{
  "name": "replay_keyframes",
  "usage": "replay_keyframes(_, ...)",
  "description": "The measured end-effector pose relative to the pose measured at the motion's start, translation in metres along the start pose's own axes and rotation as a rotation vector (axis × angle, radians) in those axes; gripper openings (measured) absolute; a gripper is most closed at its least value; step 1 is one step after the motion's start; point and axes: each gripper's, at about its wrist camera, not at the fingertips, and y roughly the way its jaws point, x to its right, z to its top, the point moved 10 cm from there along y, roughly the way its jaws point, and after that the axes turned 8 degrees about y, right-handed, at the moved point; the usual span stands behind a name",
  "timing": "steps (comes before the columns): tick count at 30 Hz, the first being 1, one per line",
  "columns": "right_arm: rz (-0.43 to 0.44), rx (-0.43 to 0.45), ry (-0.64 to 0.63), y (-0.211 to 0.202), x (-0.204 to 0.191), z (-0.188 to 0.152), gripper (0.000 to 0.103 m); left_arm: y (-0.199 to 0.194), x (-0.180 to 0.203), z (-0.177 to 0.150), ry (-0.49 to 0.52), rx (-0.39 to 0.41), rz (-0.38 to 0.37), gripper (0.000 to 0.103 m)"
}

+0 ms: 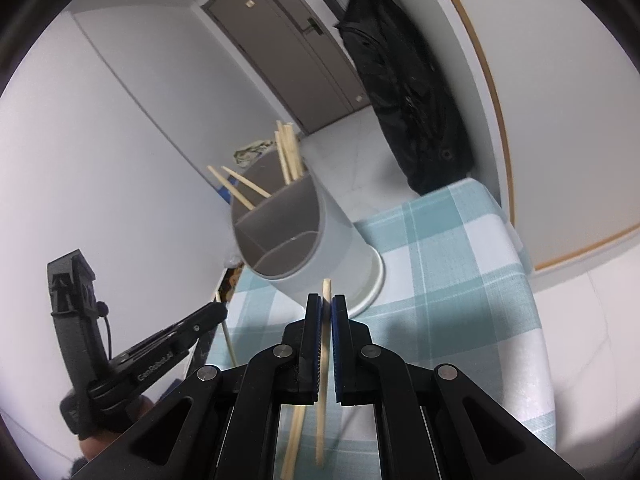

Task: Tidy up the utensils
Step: 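Lift both held chopsticks upright and carry them above the white holder, then lower both chopsticks into the holder and open both tools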

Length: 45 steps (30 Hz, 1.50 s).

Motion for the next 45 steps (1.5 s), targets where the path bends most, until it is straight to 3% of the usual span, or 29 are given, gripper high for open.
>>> replay_keyframes(6, 0.022, 0.070, -0.065, -0.011, -0.020, 0.002, 0.004, -0.021, -0.003, 0.003, -0.001, 0.048, -0.002, 0.001)
replay_keyframes(8, -0.007, 0.096, -0.104, -0.013, -0.023, 0.002, 0.004, -0.027, -0.003, 0.004, 0.003, 0.059, -0.007, 0.001)
replay_keyframes(18, -0.020, 0.118, -0.156, -0.020, -0.037, -0.004, 0.004, -0.052, 0.001, 0.013, 0.003, 0.144, -0.024, 0.001)
replay_keyframes(27, -0.023, 0.142, -0.212, -0.024, -0.056, -0.003, 0.004, -0.058, 0.005, 0.021, 0.036, 0.143, -0.032, 0.001)
replay_keyframes(37, -0.007, 0.173, -0.220, -0.032, -0.068, 0.020, 0.004, -0.069, 0.007, 0.038, 0.061, 0.146, -0.034, 0.001)
replay_keyframes(45, 0.022, 0.211, -0.205, -0.045, -0.083, 0.061, 0.004, -0.082, 0.010, 0.076, 0.063, 0.182, -0.042, 0.001)
